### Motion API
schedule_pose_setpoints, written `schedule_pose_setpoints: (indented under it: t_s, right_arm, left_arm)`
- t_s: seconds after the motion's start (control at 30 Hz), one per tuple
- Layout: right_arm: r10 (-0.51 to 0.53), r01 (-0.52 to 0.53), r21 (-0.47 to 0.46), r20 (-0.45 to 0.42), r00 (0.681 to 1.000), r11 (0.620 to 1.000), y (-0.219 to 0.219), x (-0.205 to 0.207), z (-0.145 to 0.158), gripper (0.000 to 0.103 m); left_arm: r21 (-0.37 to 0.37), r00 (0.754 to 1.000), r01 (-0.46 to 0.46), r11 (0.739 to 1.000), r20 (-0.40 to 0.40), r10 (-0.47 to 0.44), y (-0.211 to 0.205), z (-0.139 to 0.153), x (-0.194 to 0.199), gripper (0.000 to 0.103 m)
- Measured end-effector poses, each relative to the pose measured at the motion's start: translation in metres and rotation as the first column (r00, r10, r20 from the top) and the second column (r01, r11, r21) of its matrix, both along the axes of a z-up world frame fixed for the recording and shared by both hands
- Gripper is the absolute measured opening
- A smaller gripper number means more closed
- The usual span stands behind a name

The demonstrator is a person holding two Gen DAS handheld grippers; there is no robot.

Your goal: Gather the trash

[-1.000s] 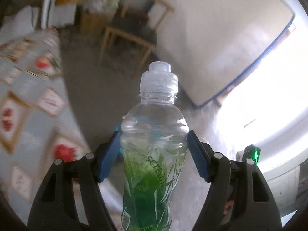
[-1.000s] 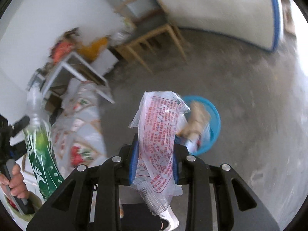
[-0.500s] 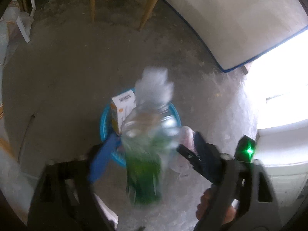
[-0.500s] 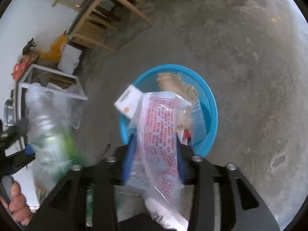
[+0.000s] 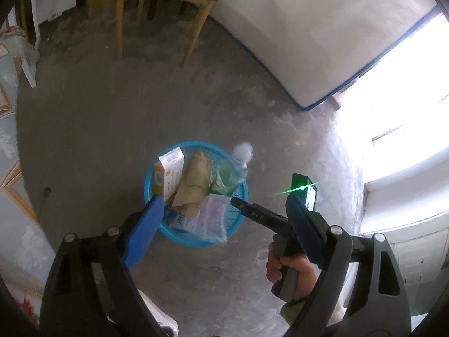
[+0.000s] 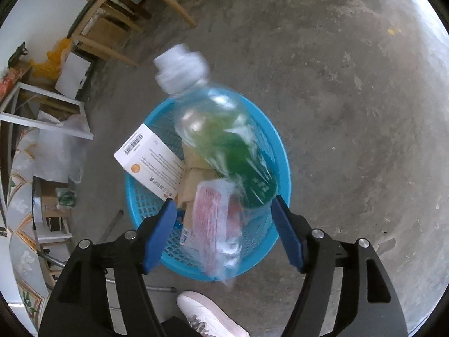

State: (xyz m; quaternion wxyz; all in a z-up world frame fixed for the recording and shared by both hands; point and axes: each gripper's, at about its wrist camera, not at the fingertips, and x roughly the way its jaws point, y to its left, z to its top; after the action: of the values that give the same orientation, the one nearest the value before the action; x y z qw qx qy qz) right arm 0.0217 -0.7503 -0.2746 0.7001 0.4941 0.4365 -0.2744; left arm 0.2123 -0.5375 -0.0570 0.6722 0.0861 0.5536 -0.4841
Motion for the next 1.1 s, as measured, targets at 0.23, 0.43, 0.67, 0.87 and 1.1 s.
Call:
schedule_pose_setpoints:
  t_s: [0.23, 0.43, 0.67, 0.87, 1.1]
  right_arm:
    - [-0.038, 0.041, -0.025, 0.102, 0.994, 0.999, 0.008, -0.027, 0.034, 0.068]
    - [0.063, -0.034, -0.158, 0.189, 0.980, 0.987, 0.048, -0.052, 0.097, 0.068]
    - [0.304, -0.189, -0.378, 0.271, 0.914, 0.906, 0.134, -0.078, 0.188, 0.080]
    - [0.495, -0.281, -0.540, 0.304, 0.814, 0.794, 0.202, -0.094, 0.252, 0.087]
    - [0.671, -0.357, -0.693, 0.247, 0.699, 0.626, 0.278, -0.100, 0.303, 0.095]
  left_arm:
    - [-0.090, 0.997, -0.037, 0.995, 0.061, 0.042, 0.048, 0.042, -0.015, 0.084]
    - [-0.221, 0.973, -0.086, 0.971, 0.190, 0.129, 0.131, 0.092, -0.049, 0.088]
    - [-0.310, 0.889, -0.224, 0.924, 0.323, 0.324, 0.240, 0.118, -0.104, 0.092]
    - [-0.336, 0.817, -0.352, 0.873, 0.344, 0.462, 0.295, 0.121, -0.151, 0.093]
    - [-0.360, 0.747, -0.443, 0.821, 0.357, 0.560, 0.319, 0.122, -0.198, 0.094]
